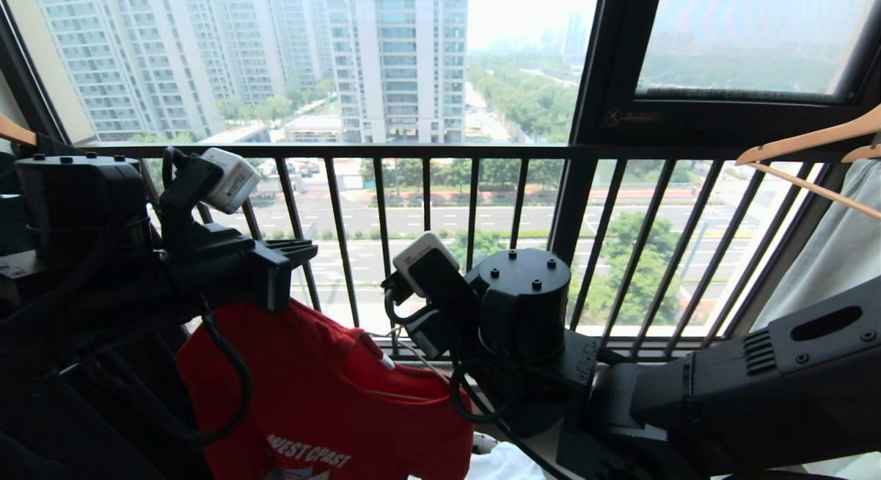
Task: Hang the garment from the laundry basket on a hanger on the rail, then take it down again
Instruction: Hang the clothes on the clothes rack
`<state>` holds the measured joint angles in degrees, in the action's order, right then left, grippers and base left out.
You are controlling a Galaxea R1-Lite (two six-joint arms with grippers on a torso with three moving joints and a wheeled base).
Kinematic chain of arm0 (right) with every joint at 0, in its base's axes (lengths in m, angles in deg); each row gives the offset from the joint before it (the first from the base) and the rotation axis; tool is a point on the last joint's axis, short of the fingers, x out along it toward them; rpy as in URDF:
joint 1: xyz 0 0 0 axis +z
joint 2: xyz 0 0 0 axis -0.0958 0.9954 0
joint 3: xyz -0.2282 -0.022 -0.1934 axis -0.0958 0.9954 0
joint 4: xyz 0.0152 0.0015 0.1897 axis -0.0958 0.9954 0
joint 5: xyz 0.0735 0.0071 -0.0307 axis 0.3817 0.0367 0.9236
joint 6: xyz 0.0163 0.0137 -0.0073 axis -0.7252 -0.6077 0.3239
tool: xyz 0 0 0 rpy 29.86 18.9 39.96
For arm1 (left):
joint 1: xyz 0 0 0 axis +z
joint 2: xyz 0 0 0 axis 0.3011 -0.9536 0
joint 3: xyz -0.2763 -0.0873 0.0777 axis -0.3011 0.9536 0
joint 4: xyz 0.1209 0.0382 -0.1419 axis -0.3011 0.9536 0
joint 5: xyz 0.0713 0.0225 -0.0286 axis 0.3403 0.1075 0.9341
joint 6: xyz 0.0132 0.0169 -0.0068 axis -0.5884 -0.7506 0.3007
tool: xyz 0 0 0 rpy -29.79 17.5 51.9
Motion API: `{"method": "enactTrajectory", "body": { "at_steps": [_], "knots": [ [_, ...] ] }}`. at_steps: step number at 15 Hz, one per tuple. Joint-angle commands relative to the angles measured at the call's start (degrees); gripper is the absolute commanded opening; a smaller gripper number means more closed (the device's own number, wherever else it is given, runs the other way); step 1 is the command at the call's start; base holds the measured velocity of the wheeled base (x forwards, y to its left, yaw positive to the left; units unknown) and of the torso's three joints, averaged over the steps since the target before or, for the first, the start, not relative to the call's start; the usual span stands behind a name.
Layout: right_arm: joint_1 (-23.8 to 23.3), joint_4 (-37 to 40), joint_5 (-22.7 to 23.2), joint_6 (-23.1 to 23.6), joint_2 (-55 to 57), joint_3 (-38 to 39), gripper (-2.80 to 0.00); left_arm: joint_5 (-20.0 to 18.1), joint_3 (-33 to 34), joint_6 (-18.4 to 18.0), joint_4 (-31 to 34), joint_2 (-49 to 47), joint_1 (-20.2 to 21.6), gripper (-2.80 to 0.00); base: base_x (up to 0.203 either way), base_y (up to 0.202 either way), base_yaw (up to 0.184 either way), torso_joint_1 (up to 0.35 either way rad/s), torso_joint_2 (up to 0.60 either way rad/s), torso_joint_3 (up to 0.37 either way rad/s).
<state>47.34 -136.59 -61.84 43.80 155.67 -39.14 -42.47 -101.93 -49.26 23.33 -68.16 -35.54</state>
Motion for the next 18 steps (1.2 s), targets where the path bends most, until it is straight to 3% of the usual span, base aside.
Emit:
{"method": "enactTrajectory", "body": {
  "at_steps": [1,3,4,7,15,16,18],
  "knots": [
    [0.0,-0.3,-0.3,0.2,-0.3,0.0,-2.80,0.2,-0.2,0.4,-0.3,-0.7,0.2,-2.80,0.000,0.000,0.000,0.000,0.00,0.000],
    [0.0,-0.3,-0.3,1.2,-0.3,0.0,-2.80,0.2,-0.2,0.6,-2.3,-0.5,1.1,-2.80,0.000,0.000,0.000,0.000,0.00,0.000],
    [0.0,-0.3,-0.3,1.3,-0.3,0.0,-2.80,0.2,-0.1,1.0,-3.8,-0.7,2.0,0.00,0.000,0.000,0.000,0.000,0.00,0.000],
    [-0.3,-0.3,-0.3,1.3,0.1,0.1,-2.80,0.2,-0.4,1.5,-4.3,-0.4,4.3,0.00,0.000,0.000,0.000,0.000,0.00,0.000],
    [-3.3,-0.3,-0.2,2.9,0.7,0.1,-2.80,-0.1,-0.2,1.6,-4.3,1.1,4.6,0.00,0.000,0.000,0.000,0.000,0.00,0.000],
    [-3.4,-0.4,-0.2,2.8,0.6,0.2,-2.80,-0.1,-0.2,1.6,-4.3,1.3,4.6,-2.80,0.000,0.000,0.000,0.000,0.00,0.000],
    [-3.7,-0.4,-0.2,2.9,0.4,0.2,-2.80,-0.4,-0.3,2.2,-4.3,2.2,4.6,-2.80,0.000,0.000,0.000,0.000,0.00,0.000]
  ]
}}
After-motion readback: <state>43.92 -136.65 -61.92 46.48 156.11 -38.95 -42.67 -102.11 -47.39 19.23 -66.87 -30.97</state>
